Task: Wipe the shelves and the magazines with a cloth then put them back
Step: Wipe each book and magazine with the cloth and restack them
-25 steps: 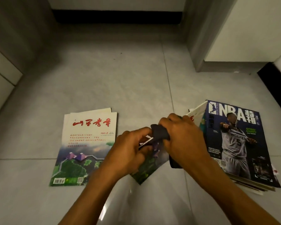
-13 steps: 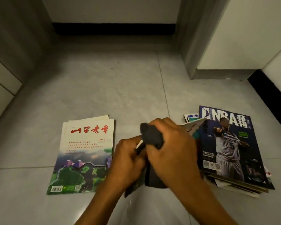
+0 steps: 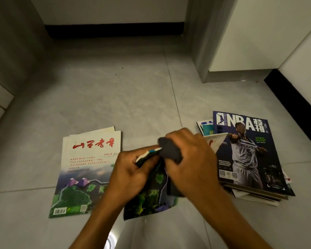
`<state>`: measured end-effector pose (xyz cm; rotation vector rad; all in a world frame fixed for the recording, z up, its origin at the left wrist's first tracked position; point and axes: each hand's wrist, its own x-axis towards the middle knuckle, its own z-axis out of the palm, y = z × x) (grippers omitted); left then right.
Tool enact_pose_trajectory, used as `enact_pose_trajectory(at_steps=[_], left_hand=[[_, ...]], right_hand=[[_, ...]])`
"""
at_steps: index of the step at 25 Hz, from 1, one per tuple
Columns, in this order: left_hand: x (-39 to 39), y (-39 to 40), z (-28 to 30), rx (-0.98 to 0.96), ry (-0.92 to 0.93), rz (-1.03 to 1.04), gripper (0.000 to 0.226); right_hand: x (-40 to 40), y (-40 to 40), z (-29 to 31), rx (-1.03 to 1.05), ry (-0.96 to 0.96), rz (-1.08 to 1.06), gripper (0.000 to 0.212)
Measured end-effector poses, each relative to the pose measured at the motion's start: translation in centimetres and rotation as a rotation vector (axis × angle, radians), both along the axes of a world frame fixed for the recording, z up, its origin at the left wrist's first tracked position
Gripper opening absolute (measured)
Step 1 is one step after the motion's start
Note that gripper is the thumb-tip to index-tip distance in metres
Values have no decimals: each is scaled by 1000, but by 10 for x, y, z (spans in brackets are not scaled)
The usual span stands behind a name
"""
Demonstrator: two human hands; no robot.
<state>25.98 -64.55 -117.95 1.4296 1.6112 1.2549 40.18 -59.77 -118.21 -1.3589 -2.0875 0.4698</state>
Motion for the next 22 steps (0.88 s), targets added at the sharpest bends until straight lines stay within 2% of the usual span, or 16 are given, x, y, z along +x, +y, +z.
enact_pose_trajectory(at_steps=[2,3,4,6,7,9,10,11,12,14,15,17,18,19,20,22], left_hand=[[1,-3,-1,-5,-65,6,42],[-2,-5,0,-21,-100,28,37],[-10,-6,-2,-49,-124,54,26],[-24,-5,-4,-96,-153,138,3],[-27,-5,-3,-107,-133,172,7],[-27,-1,-6,-113,-159,213,8],[-23,0,-9,-98,-177,181,18],[-18,1,-11,-58,-114,108,31],[-10,2,-19,20,56,10,45],[8,1,-37,207,369,-195,58],[15,0,-44,234,432,-257,58],[20,0,-48,135,473,-372,62],[17,-1,-47,31,422,-479,66],[13,-2,-45,-82,245,-547,68],[7,-2,-45,-175,6,-522,67],[-3,-3,-49,-345,-423,-246,63]], right_hand=[[2,-7,1,57,-19,101,26],[15,8,-1,51,-39,77,25],[33,29,-10,33,-71,7,22],[73,72,-29,-205,-80,-213,16],[87,85,-32,-376,67,-343,19],[87,86,-28,-729,678,-553,30],[76,76,-26,-918,944,-529,31],[60,62,-22,-1080,1127,-432,33],[45,50,-19,-1185,1230,-318,42],[24,33,-15,-1273,1292,-213,57],[21,33,-18,-1267,1294,-218,57],[24,35,-23,-1192,1206,-270,48],[31,36,-26,-1178,1167,-273,49],[38,36,-28,-1179,1134,-257,55],[46,34,-28,-1201,1100,-222,64],[57,31,-26,-1293,1091,-125,81]])
